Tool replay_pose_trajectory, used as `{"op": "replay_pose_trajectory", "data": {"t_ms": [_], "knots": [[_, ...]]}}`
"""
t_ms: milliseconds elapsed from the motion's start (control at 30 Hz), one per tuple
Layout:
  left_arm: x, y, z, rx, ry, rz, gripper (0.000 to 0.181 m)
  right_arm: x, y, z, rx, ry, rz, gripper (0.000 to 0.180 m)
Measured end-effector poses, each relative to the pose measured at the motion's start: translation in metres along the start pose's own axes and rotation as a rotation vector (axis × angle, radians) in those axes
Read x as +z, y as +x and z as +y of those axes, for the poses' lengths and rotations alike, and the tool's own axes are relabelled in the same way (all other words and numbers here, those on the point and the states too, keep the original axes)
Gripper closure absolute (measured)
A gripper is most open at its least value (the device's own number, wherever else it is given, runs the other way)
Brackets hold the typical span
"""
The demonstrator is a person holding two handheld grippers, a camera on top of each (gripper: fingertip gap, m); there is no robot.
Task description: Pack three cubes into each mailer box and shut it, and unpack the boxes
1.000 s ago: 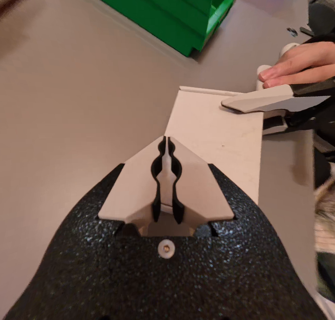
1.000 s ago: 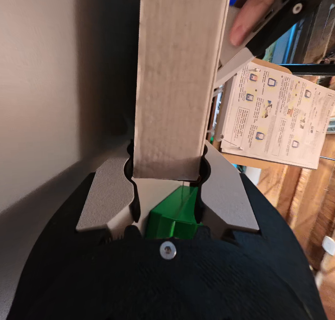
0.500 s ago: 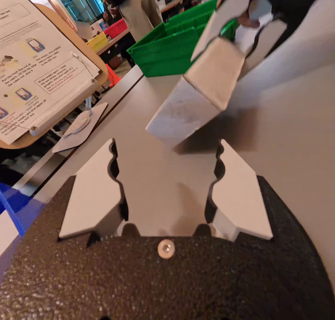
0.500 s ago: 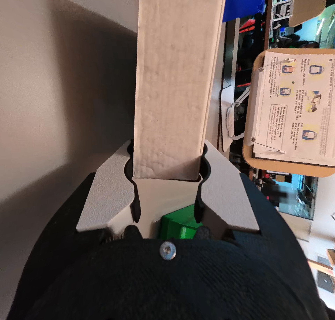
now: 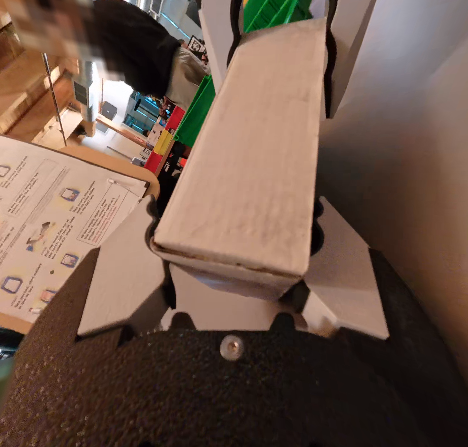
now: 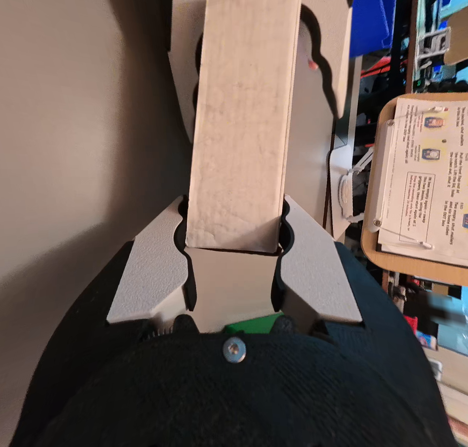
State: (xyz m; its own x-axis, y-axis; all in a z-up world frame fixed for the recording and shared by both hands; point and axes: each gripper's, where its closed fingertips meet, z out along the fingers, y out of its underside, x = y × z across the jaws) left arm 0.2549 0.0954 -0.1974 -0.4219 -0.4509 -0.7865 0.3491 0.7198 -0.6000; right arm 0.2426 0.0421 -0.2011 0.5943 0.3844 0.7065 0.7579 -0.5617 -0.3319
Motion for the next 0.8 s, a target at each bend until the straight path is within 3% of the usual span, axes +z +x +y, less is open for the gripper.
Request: {"op": "replay_pose_trajectory", "data": {"t_ms": [67,133,200,367,433,500,633,700,800], "knots": [[0.008,-0.003,0.006,-0.015,-0.012,-0.006,0.066,0.001,0.004,0.01,-0.011,-0.057,0.025,0.108],[0.011,-0.005,0.011,-0.039,-0.03,-0.011,0.081,0.0,0.006,0.014,-0.004,-0.097,0.059,0.108],[0.013,-0.006,0.017,-0.02,-0.075,-0.004,0.087,-0.005,0.012,0.013,-0.04,-0.142,0.155,0.097],[0.007,-0.002,0.012,-0.006,-0.053,0.014,0.087,-0.026,0.019,-0.005,-0.223,-0.244,0.393,0.08],[0.006,0.002,0.01,-0.004,-0.057,0.036,0.088,-0.027,0.009,-0.005,-0.213,-0.253,0.393,0.089],[0.006,0.004,0.007,-0.018,-0.059,0.051,0.088,-0.022,0.0,0.002,-0.141,-0.229,0.345,0.111],[0.008,0.004,-0.002,-0.062,-0.039,0.083,0.092,-0.022,0.007,0.011,-0.072,-0.186,0.309,0.111],[0.01,0.003,0.009,-0.041,-0.109,0.073,0.091,-0.019,0.008,0.015,-0.052,-0.175,0.266,0.113],[0.012,0.002,0.024,-0.015,-0.211,0.04,0.095,-0.02,0.01,0.029,-0.116,-0.314,0.249,0.104]]}}
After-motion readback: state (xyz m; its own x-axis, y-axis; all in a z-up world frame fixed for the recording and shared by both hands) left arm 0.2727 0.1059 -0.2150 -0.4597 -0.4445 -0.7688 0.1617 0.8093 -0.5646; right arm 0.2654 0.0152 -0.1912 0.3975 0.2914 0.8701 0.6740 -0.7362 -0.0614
